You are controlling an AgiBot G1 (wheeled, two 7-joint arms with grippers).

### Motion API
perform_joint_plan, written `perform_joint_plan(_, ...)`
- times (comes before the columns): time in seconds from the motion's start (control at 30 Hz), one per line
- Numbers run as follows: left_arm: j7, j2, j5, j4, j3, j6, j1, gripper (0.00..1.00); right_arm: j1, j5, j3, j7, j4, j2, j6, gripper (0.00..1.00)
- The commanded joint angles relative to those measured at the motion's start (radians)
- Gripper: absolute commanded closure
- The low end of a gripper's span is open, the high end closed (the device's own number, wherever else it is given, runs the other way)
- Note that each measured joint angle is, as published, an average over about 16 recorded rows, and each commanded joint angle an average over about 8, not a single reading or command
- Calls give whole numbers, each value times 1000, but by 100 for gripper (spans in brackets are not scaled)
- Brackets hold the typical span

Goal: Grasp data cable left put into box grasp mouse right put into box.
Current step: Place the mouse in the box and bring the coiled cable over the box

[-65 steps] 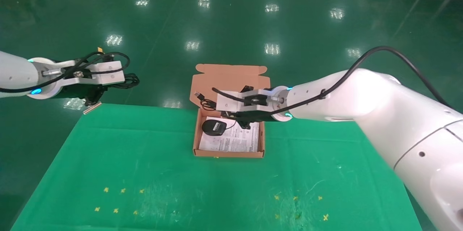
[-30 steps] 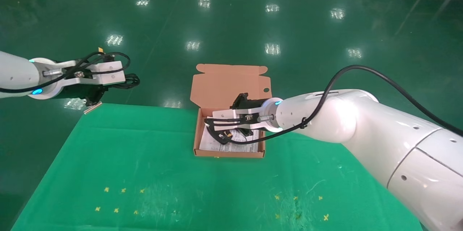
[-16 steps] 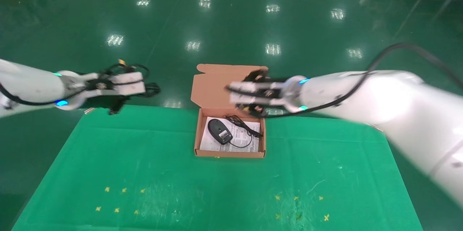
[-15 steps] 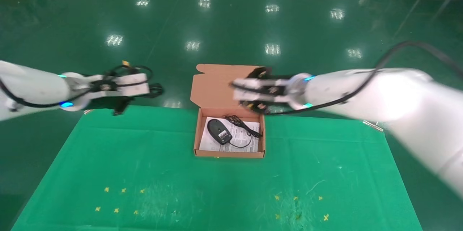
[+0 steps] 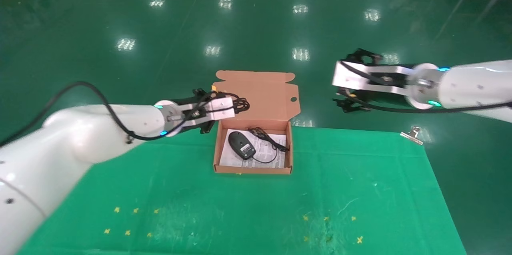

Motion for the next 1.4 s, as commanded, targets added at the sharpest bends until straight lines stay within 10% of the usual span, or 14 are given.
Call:
perform_joint_plan(0.03, 53, 42, -26, 63, 0, -41, 4, 100, 5, -16, -2, 31, 45, 46, -9, 0)
perform_joint_plan(0.5, 270, 66, -315, 71, 80, -70, 22, 100, 1, -149, -11, 233, 243, 194, -49, 0)
perform_joint_plan(0.77, 331, 70, -386, 68, 117, -72, 21, 0, 2, -177, -12, 259, 262, 202, -53, 0)
perform_joint_plan(1.4, 320, 39, -358, 37, 102, -113, -32, 0, 20, -183, 0, 244, 214, 179, -28, 0)
